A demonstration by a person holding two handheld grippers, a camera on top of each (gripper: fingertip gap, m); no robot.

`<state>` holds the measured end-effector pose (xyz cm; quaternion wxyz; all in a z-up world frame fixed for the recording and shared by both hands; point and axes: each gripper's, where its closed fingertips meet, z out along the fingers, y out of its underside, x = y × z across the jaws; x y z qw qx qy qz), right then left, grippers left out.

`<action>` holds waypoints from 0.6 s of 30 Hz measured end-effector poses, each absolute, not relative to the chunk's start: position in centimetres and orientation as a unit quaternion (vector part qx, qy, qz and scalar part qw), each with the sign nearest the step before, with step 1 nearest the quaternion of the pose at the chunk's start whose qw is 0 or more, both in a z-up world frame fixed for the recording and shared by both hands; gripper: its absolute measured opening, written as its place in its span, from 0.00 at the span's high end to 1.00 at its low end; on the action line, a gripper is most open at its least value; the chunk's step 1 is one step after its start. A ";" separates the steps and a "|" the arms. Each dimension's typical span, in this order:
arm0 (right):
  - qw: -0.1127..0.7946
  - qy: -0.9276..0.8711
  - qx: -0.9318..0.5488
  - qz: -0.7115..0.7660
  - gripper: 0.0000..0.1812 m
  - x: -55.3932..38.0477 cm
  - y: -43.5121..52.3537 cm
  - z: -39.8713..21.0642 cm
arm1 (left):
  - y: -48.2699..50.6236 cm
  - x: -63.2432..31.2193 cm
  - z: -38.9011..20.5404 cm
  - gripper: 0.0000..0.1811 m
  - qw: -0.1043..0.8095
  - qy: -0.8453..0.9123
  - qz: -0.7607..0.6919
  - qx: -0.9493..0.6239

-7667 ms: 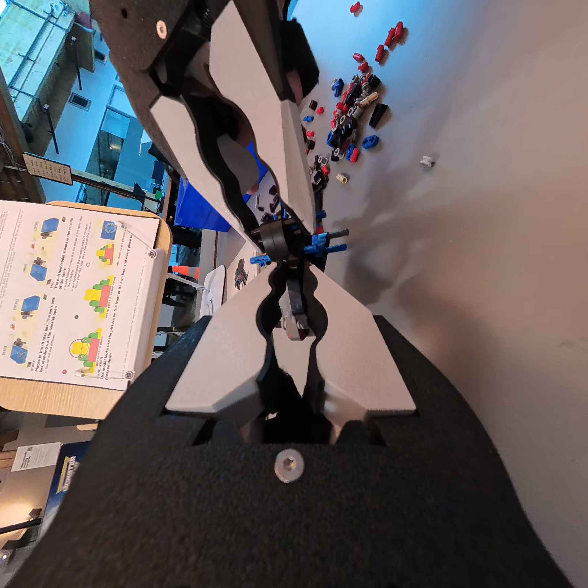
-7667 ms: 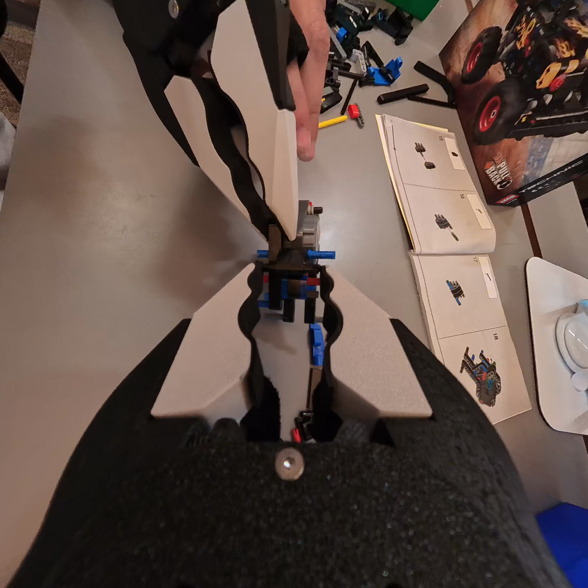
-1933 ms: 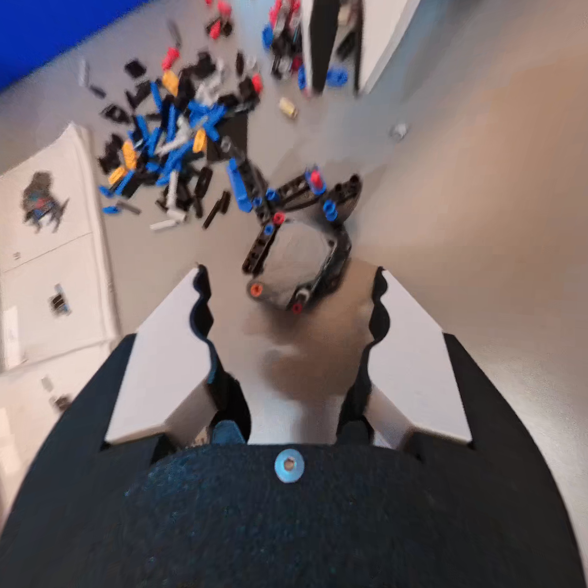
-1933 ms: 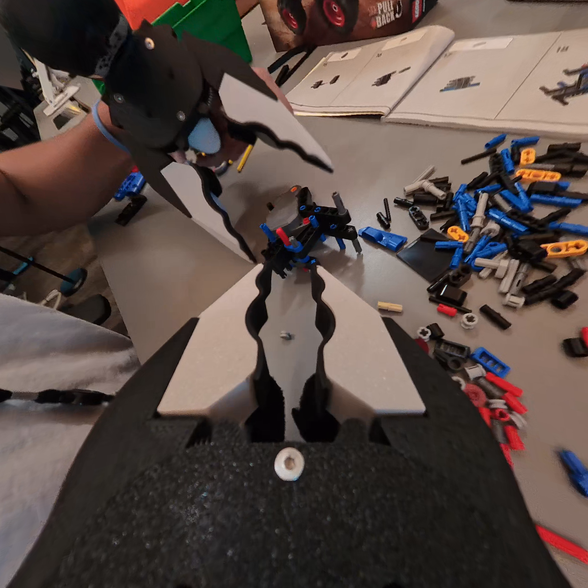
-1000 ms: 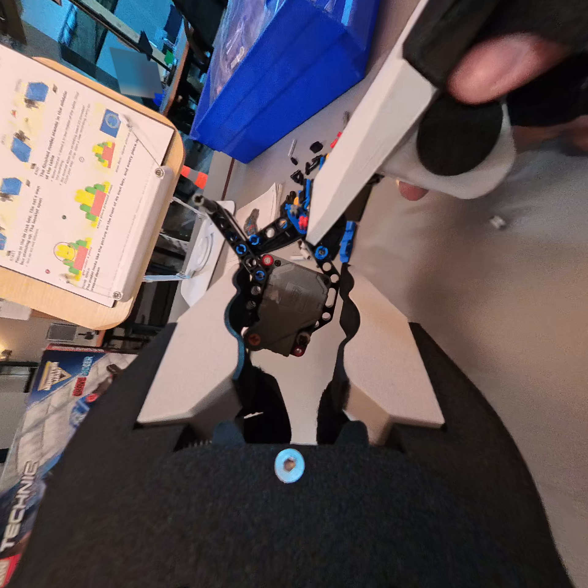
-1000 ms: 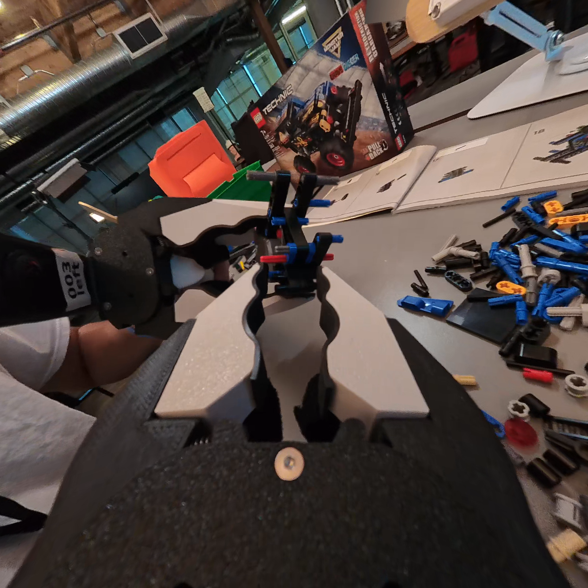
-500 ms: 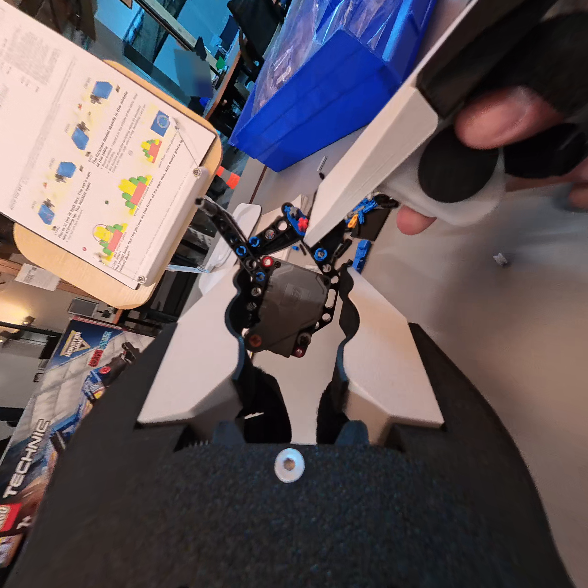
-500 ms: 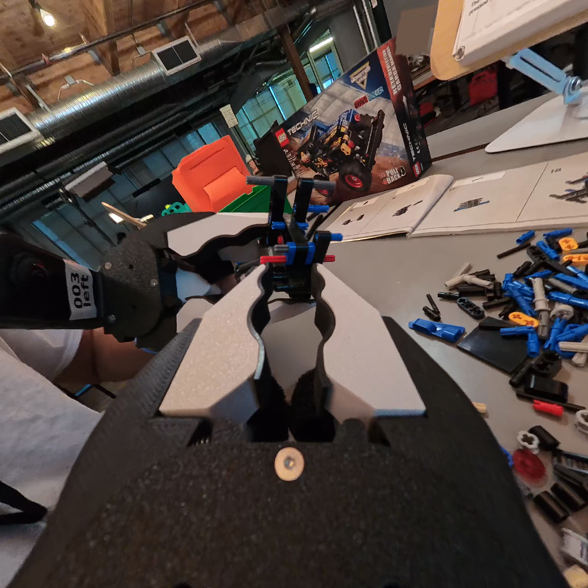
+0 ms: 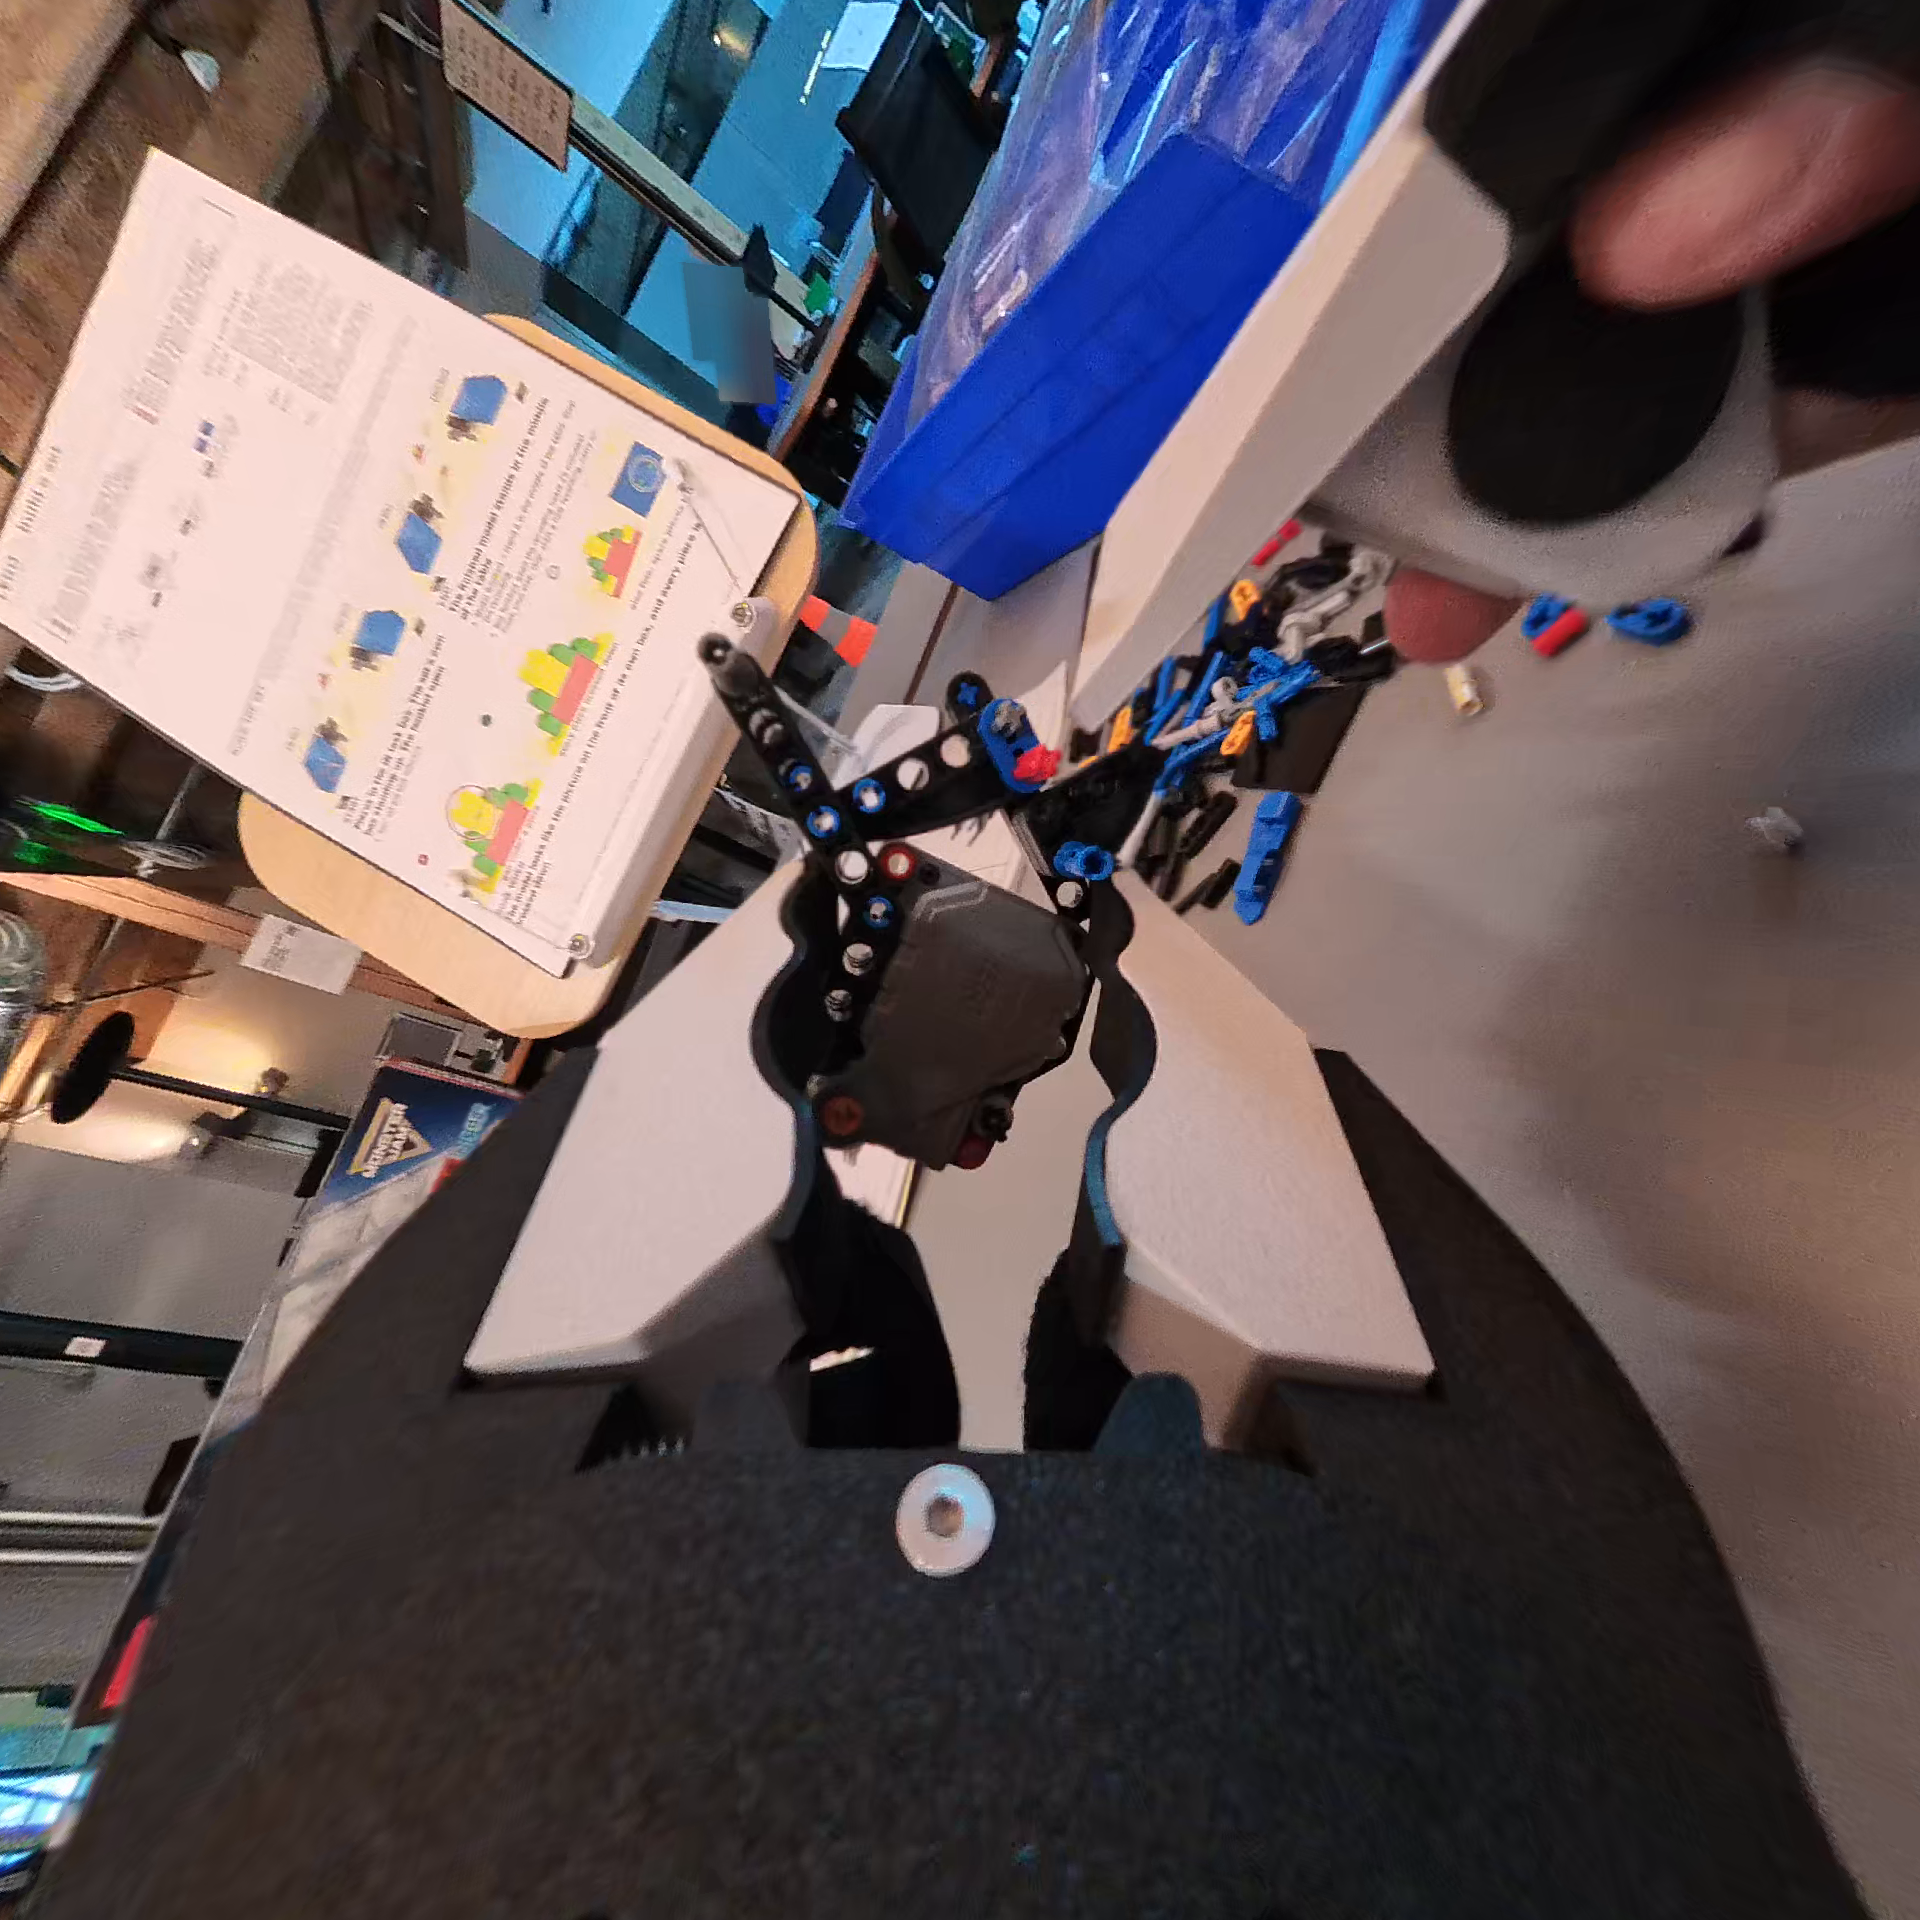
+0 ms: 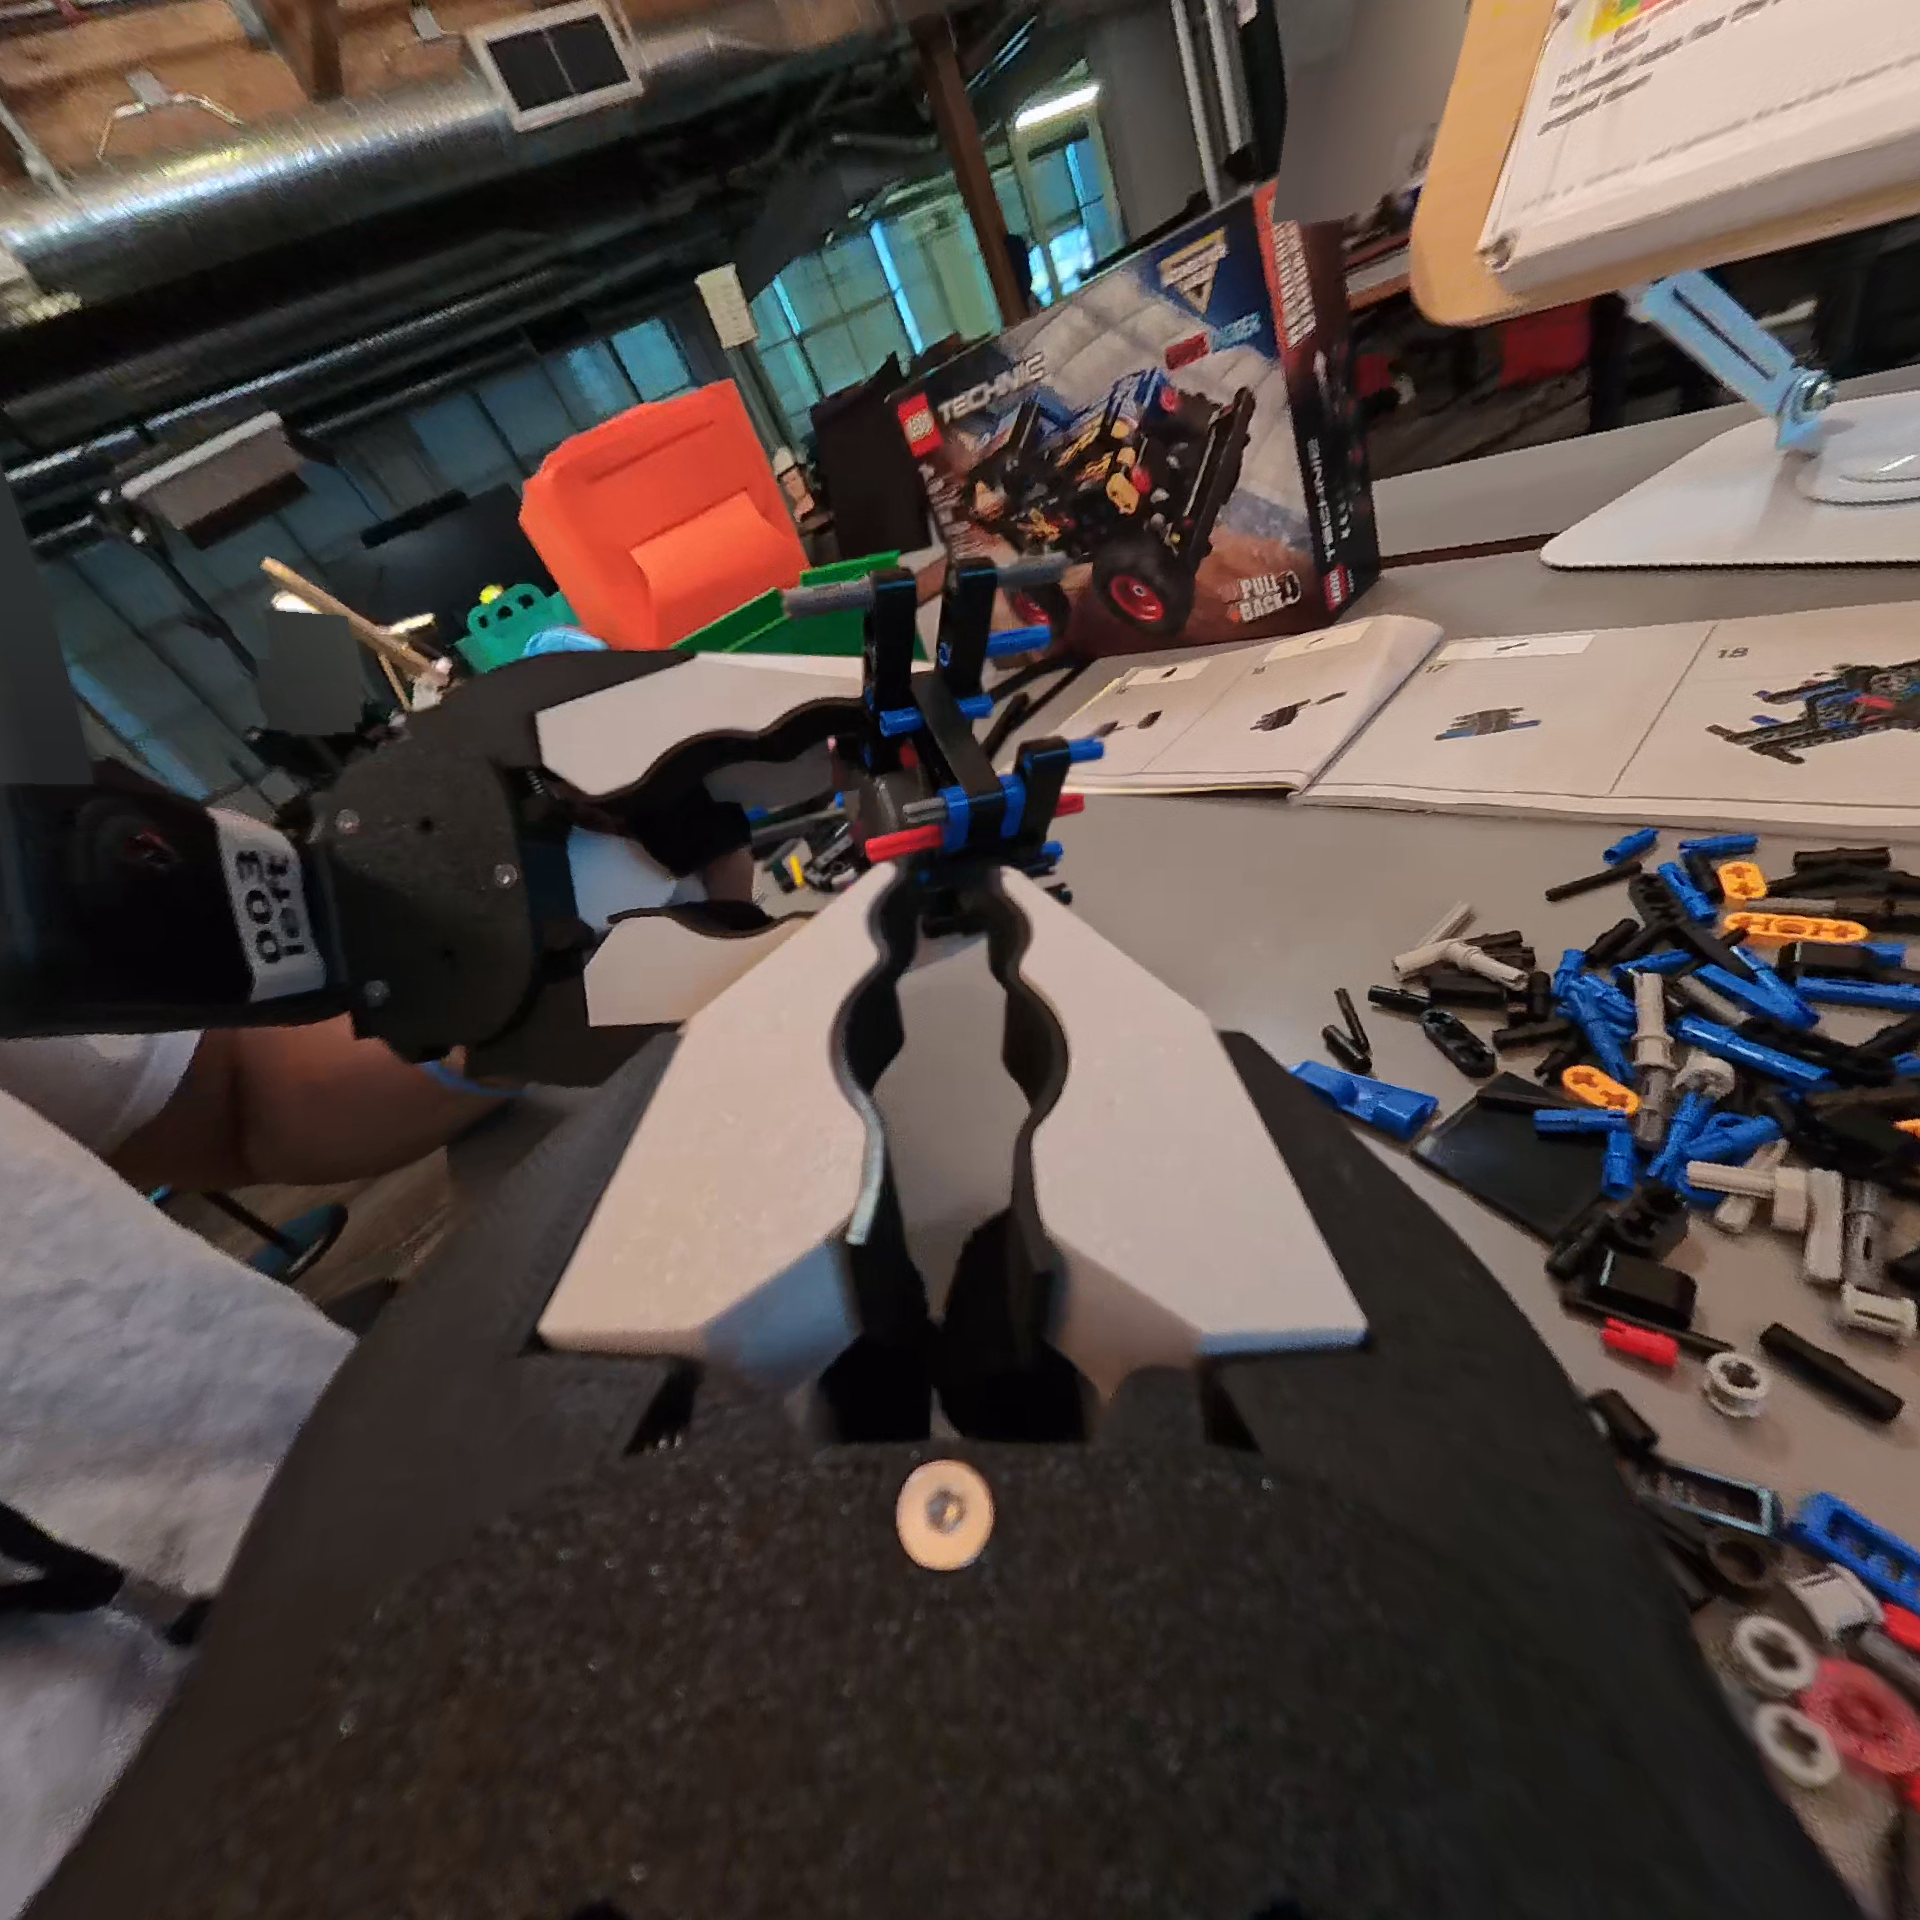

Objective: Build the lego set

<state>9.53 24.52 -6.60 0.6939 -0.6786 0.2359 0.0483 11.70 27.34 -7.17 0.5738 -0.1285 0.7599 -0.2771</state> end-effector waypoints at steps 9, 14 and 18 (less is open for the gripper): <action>0.662 0.159 -0.732 0.010 0.83 9.6 25.1 -7.2 | 27.0 11.2 -6.4 0.75 0.609 0.739 -0.268 -0.101; 0.694 0.170 -0.698 0.048 0.82 9.7 24.9 -6.4 | 26.9 11.1 -6.0 0.75 0.610 0.734 -0.278 -0.110; 0.685 0.166 -0.708 0.036 0.81 9.5 25.1 -6.7 | 26.5 11.0 -6.1 0.74 0.606 0.735 -0.282 -0.113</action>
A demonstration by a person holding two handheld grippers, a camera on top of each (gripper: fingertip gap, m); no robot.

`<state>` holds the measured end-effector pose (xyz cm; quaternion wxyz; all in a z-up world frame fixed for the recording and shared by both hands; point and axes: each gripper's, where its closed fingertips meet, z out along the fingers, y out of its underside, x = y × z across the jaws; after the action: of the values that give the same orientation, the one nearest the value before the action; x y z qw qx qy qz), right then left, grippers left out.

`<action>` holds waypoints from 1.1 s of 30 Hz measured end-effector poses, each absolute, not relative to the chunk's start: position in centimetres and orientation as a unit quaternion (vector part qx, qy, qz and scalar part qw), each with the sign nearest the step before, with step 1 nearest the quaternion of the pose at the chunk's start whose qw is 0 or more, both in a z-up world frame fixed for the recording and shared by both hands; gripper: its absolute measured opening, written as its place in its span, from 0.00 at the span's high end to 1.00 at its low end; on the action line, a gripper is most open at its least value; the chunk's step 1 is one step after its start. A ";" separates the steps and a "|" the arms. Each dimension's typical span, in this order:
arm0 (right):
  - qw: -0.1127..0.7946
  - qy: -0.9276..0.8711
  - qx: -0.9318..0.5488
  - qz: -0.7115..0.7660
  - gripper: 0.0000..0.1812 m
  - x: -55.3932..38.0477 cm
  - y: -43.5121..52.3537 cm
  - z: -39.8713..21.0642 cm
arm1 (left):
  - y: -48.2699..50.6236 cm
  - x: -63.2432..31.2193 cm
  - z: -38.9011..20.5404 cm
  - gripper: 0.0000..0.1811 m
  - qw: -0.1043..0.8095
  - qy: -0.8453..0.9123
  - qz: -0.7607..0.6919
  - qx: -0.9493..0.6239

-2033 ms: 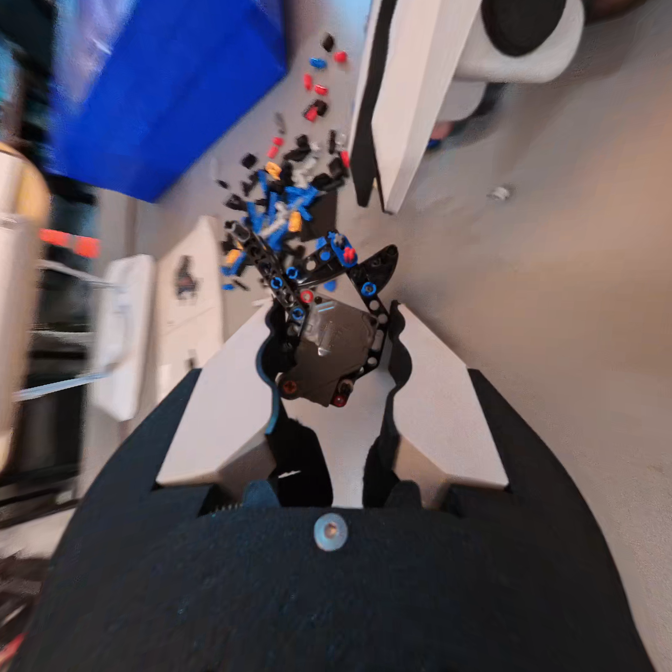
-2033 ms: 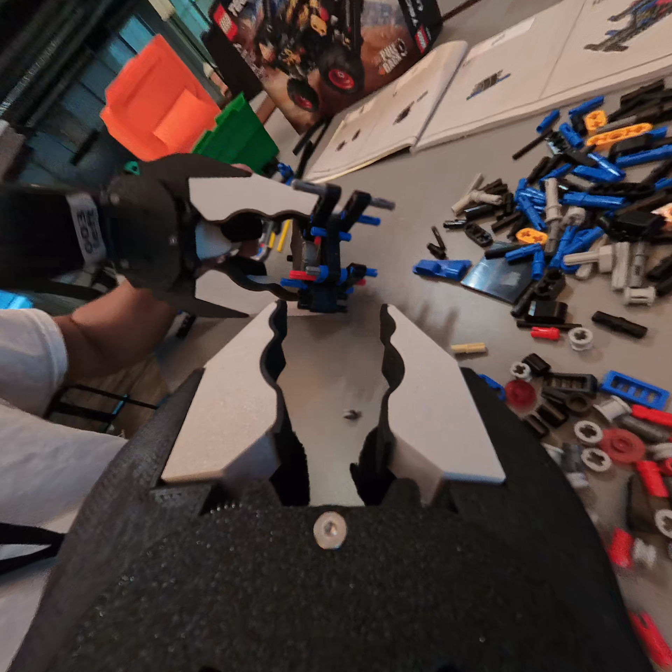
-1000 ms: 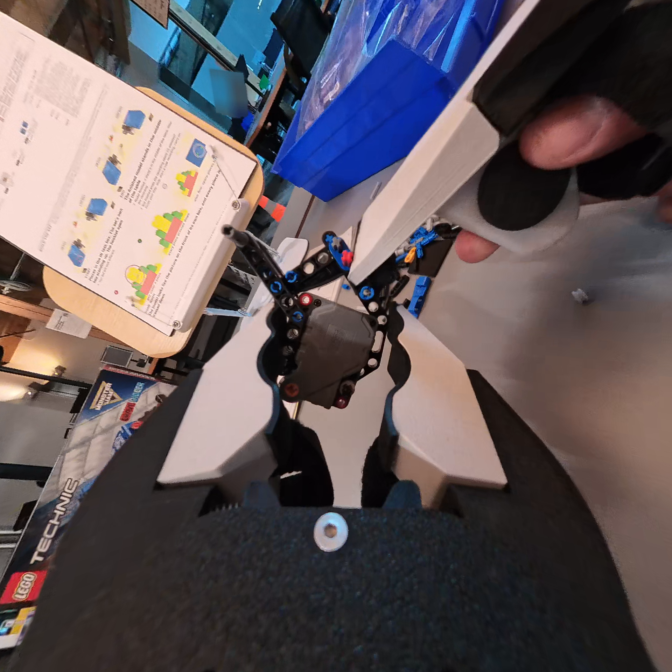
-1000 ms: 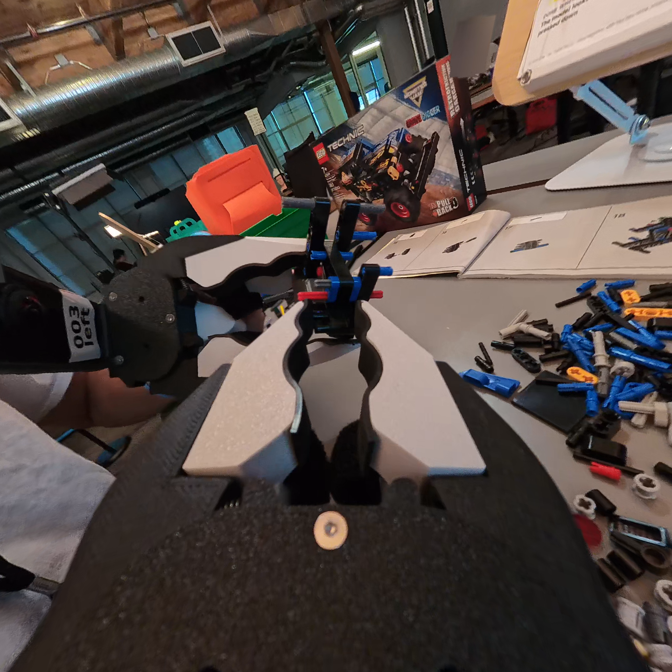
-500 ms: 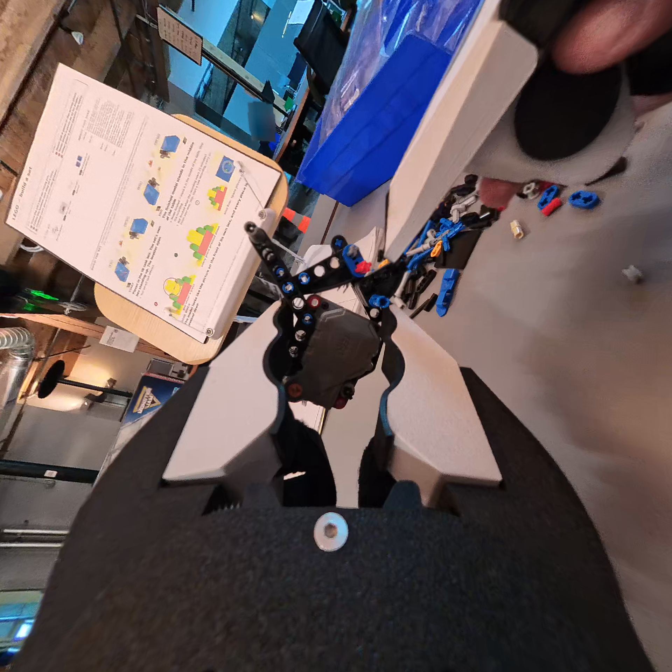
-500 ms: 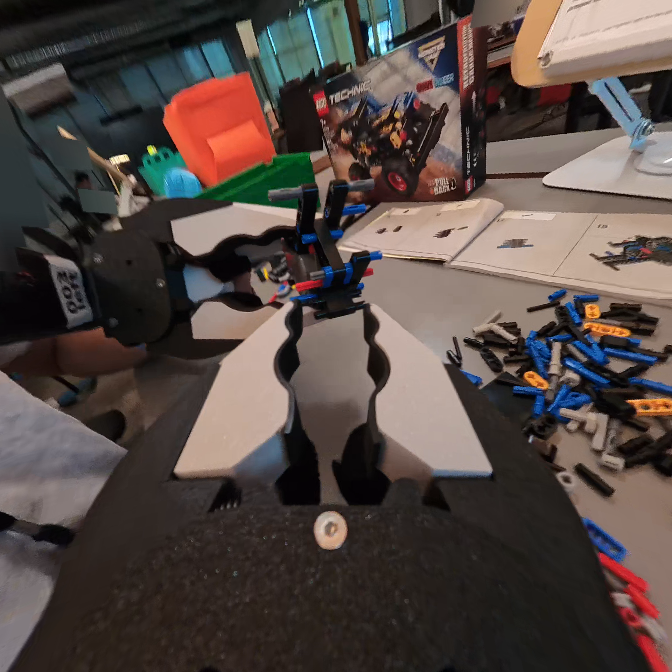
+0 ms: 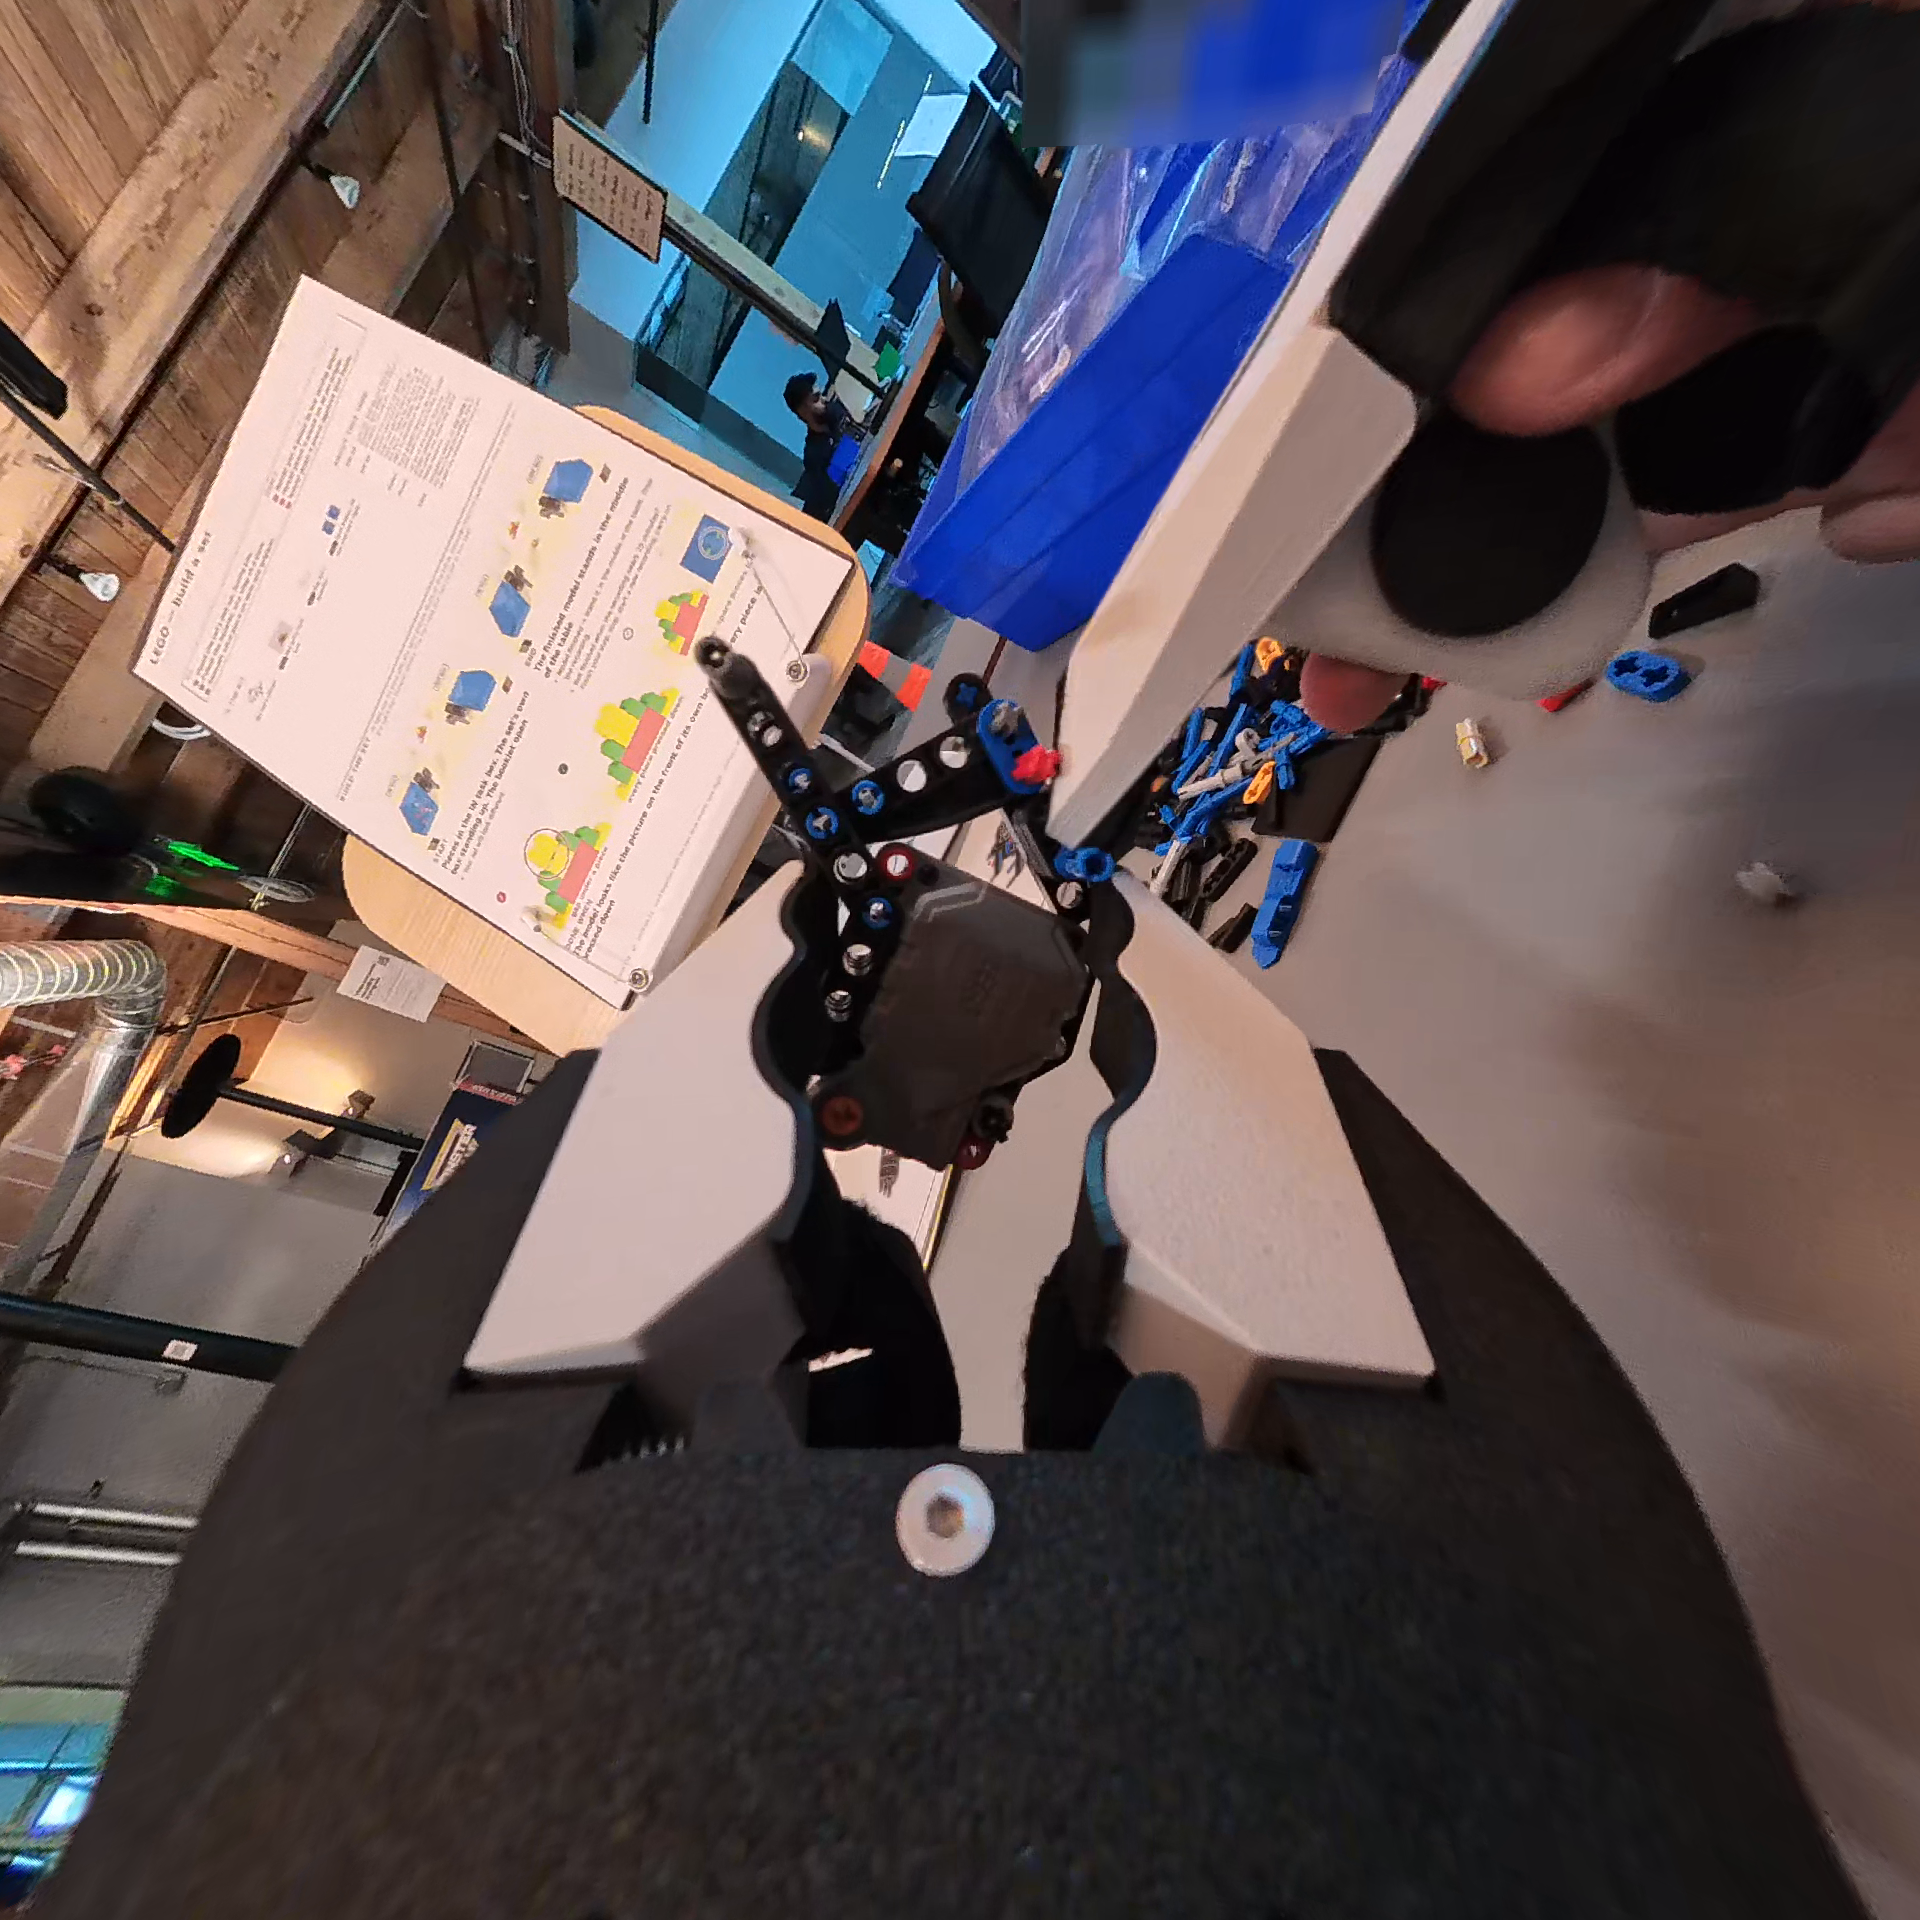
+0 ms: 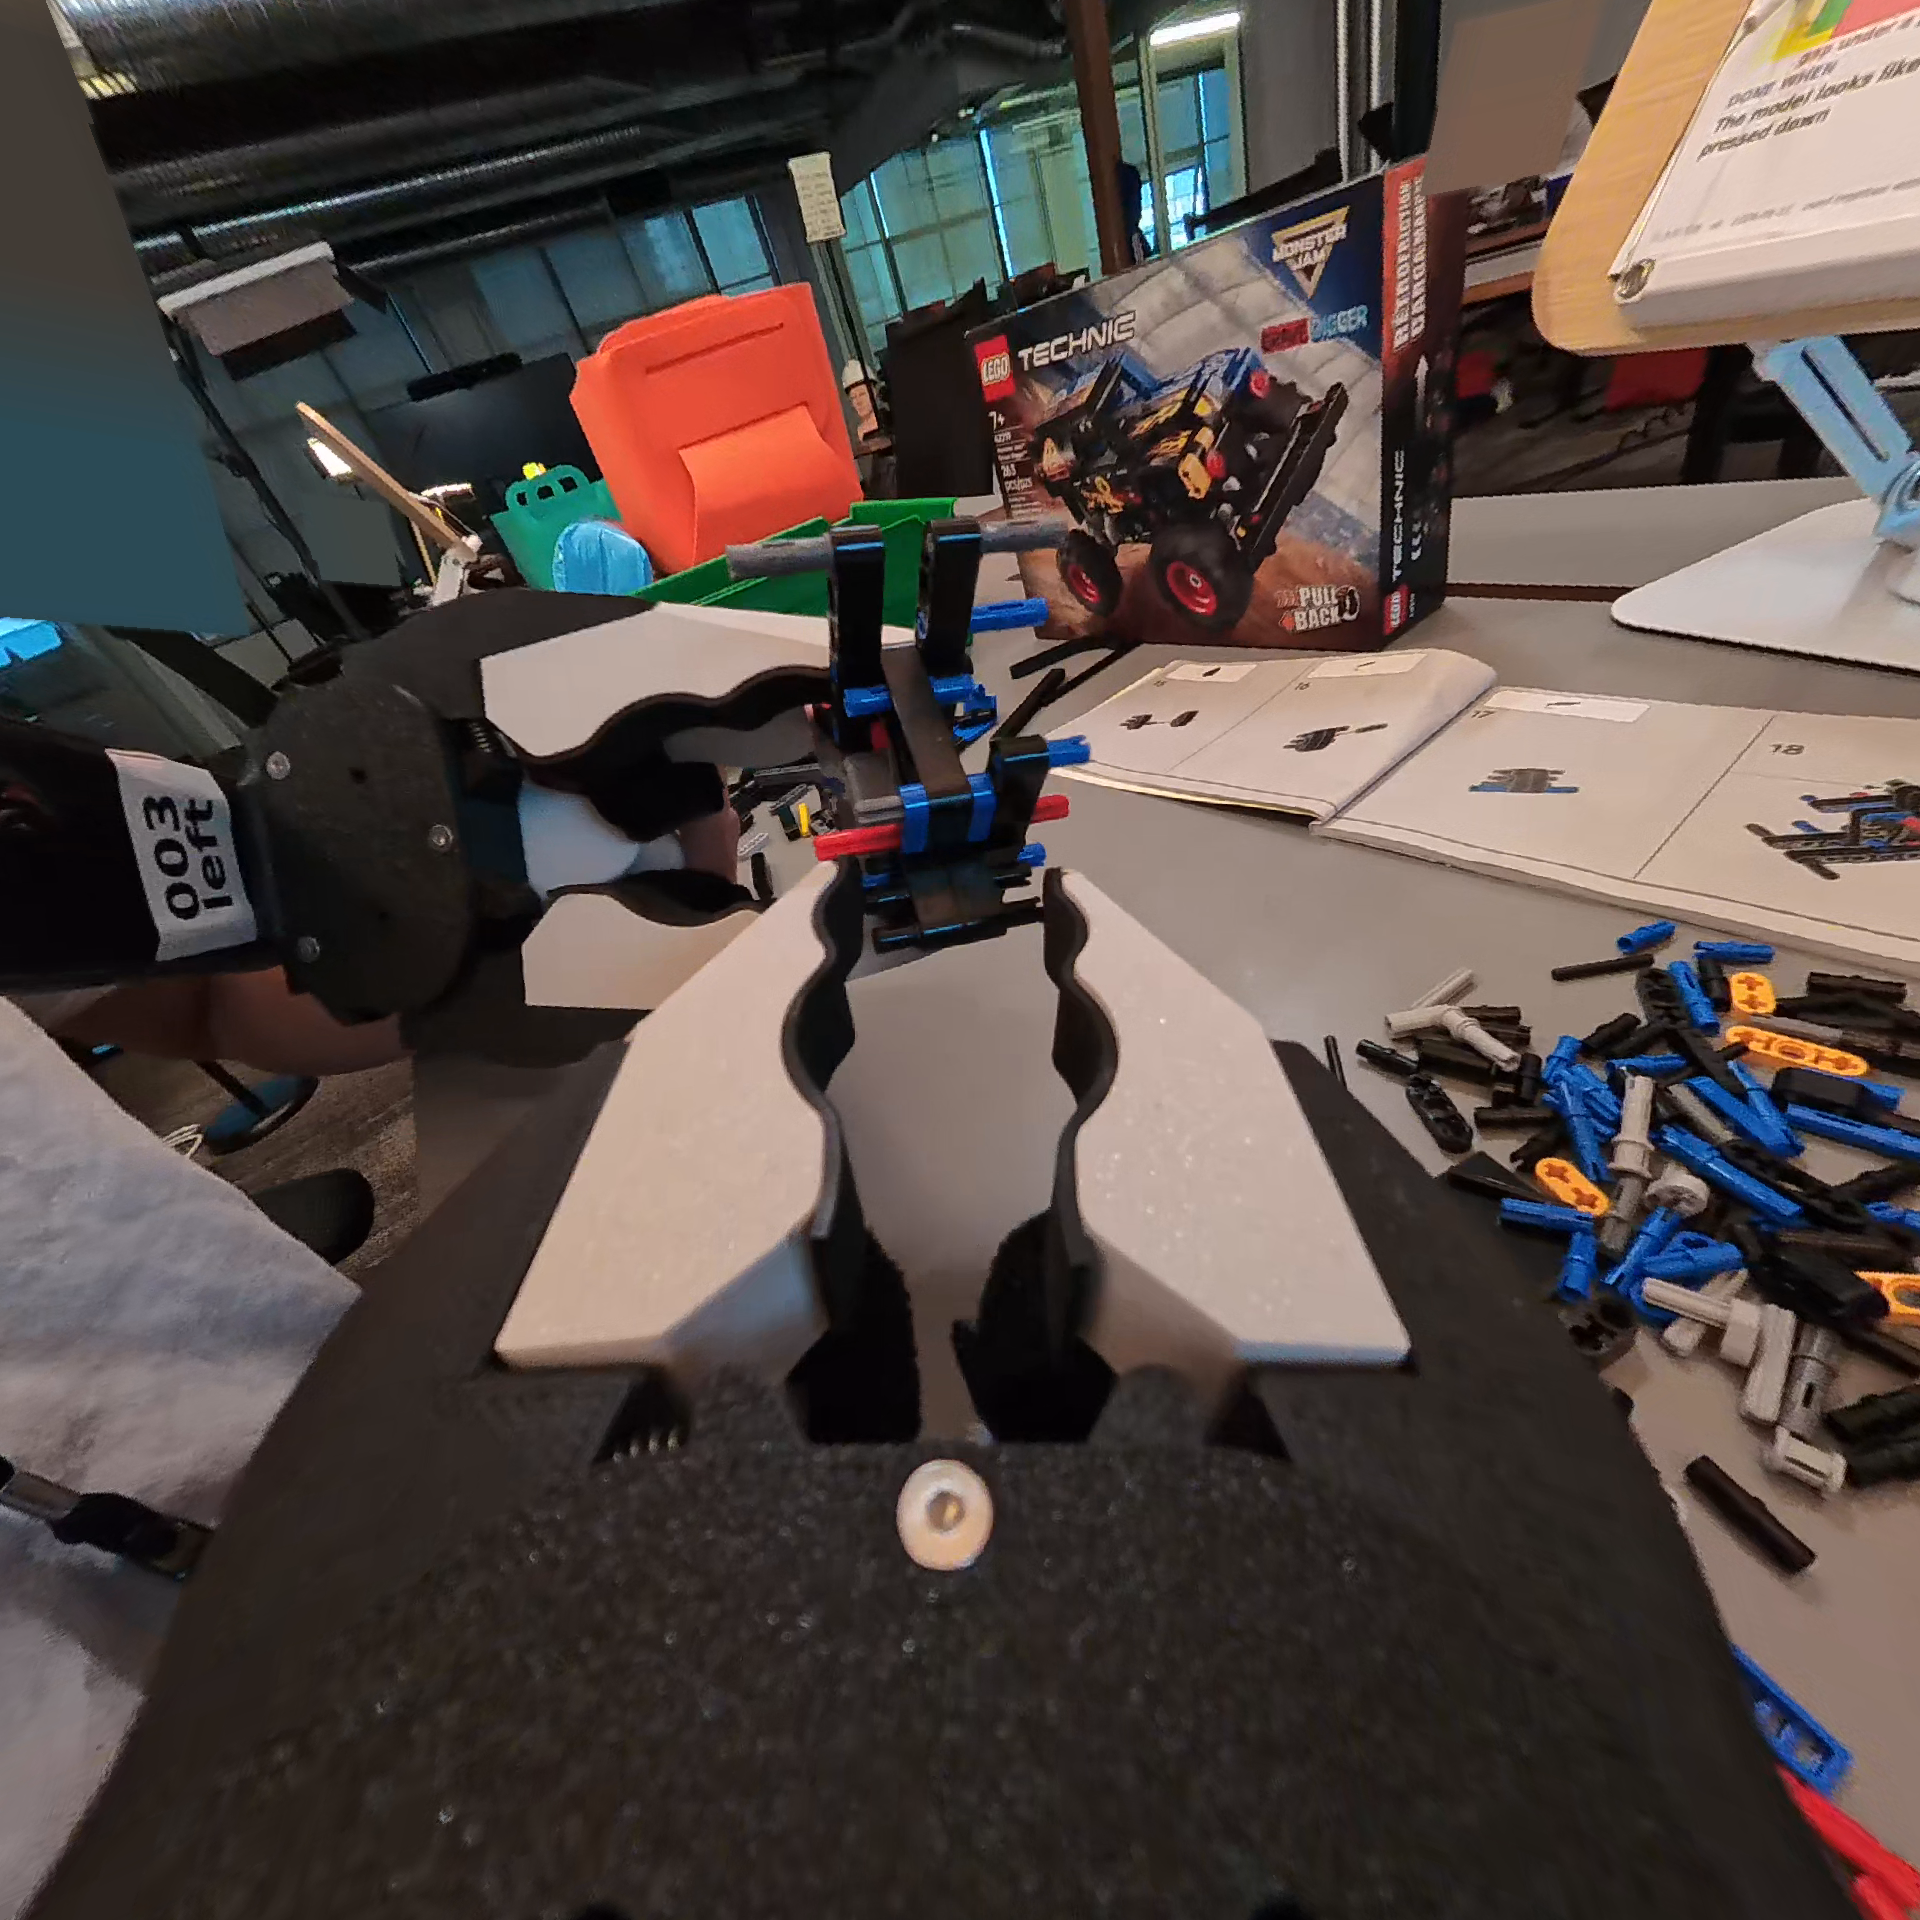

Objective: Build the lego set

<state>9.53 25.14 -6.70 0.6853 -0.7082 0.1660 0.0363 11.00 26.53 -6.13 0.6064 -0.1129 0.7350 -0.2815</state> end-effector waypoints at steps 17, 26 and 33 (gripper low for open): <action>0.683 0.187 -0.704 0.046 0.82 9.5 24.9 -7.2 | 26.3 11.0 -6.5 0.74 0.625 0.724 -0.262 -0.132; 0.683 0.189 -0.704 0.042 0.83 9.5 24.8 -7.2 | 26.2 11.0 -6.5 0.74 0.624 0.724 -0.261 -0.132; 0.680 0.224 -0.696 0.061 0.82 10.5 25.3 -7.9 | 26.8 11.9 -7.7 0.74 0.565 0.749 -0.302 -0.170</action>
<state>10.50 25.33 -7.87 0.6800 -0.6956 0.2236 0.0607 11.94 26.76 -7.73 0.5651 -0.1698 0.7486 -0.3024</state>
